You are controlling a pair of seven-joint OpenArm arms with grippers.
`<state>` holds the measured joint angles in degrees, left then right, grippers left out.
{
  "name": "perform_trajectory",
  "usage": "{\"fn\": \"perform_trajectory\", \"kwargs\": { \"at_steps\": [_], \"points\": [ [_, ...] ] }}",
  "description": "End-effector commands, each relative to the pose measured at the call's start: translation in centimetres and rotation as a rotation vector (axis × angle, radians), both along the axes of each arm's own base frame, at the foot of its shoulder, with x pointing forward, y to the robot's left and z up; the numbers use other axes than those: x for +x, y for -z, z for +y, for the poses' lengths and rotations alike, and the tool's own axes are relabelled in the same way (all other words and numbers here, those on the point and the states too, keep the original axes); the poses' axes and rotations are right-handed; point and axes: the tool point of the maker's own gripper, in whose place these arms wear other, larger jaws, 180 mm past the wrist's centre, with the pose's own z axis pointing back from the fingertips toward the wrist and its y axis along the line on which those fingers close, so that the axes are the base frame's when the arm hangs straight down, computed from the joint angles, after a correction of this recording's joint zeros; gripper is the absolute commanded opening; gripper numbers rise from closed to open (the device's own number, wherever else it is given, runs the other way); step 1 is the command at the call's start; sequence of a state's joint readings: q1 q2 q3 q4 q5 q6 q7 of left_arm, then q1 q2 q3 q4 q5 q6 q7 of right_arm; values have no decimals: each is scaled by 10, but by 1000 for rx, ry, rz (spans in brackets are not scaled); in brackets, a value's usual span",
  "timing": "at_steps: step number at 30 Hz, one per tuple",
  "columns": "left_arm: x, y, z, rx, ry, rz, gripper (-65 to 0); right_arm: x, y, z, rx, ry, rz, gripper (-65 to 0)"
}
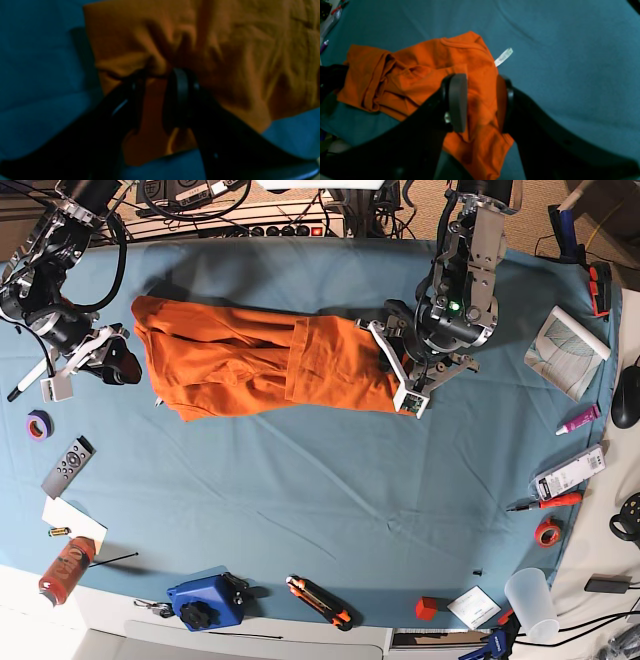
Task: Layout the t-shirt on the table in an organized manner, then fold the t-shirt properly
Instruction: 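Fold the strip end with the left gripper toward the right gripper, then fold the strip end with the right gripper over the folded stack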
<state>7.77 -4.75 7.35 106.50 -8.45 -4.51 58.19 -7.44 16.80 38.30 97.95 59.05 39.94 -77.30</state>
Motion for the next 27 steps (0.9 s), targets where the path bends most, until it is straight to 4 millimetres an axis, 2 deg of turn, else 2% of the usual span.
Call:
{"fn": "perform_trajectory", "kwargs": {
  "at_steps": [1, 4, 7, 9, 15, 20, 23, 27],
  "points": [
    [2, -4, -2, -7, 2, -3, -476, 9, -18, -3, -2, -1, -67, -447],
    [3, -5, -2, -7, 2, -6, -476, 7, -16, -3, -10, -7, -49, -428],
    [2, -4, -2, -7, 2, -5, -476, 2, -12, -6, -33, -21, -10, -311],
    [2, -4, -2, -7, 2, -5, -476, 1, -13, -11, -53, -23, -4, -269],
    [2, -5, -2, -7, 2, -6, -476, 4, -15, -17, -49, -2, -11, -268],
    [2, -5, -3, -16, 3, -5, -476, 1, 23, -22, 57, 53, 62, -269],
    [2, -5, -4, -16, 3, -5, -476, 0, 39, -9, 185, 34, 108, -269],
    [3, -5, -4, -17, 3, -7, -476, 2, 57, 11, 248, -16, 175, -269]
  ]
}}
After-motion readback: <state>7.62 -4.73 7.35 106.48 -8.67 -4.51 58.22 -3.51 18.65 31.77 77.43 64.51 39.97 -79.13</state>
